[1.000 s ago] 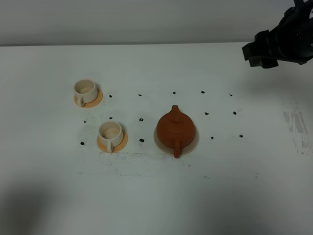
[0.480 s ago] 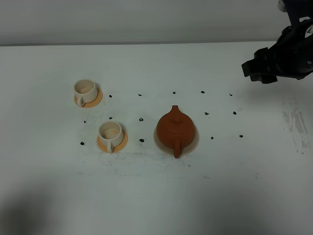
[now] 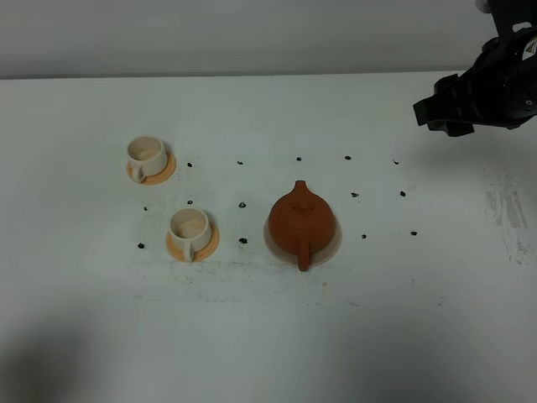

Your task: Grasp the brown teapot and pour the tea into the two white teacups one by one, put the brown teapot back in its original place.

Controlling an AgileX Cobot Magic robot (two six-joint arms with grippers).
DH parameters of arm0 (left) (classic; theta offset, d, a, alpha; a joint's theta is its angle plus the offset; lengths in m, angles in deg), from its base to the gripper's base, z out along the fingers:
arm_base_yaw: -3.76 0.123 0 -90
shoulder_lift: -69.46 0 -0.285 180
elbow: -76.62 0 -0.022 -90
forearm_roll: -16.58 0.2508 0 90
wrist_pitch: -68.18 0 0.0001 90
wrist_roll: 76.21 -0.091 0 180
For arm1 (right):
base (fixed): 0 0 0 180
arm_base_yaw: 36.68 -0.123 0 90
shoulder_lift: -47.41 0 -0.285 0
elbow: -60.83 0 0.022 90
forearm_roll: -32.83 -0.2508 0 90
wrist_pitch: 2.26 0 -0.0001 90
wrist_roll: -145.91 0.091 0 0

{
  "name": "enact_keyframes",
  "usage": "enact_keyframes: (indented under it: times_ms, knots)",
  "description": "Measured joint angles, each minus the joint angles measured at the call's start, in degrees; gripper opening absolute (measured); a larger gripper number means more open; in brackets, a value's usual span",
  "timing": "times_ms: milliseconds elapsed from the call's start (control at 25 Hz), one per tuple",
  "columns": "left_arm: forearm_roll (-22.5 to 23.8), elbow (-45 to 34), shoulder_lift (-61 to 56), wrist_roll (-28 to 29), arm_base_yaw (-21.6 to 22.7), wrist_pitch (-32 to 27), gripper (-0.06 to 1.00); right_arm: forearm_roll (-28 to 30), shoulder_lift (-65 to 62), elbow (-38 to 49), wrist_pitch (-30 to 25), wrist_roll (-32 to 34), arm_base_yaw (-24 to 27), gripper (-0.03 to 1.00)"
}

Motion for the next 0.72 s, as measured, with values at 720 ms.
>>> enact_keyframes:
  times_ms: [720]
  knots:
    - [0.56,0.0,-12.15,-0.17,8.47,-0.04,0.66,-0.28,0.0,0.0,-0.49,0.05,0.0,0.56]
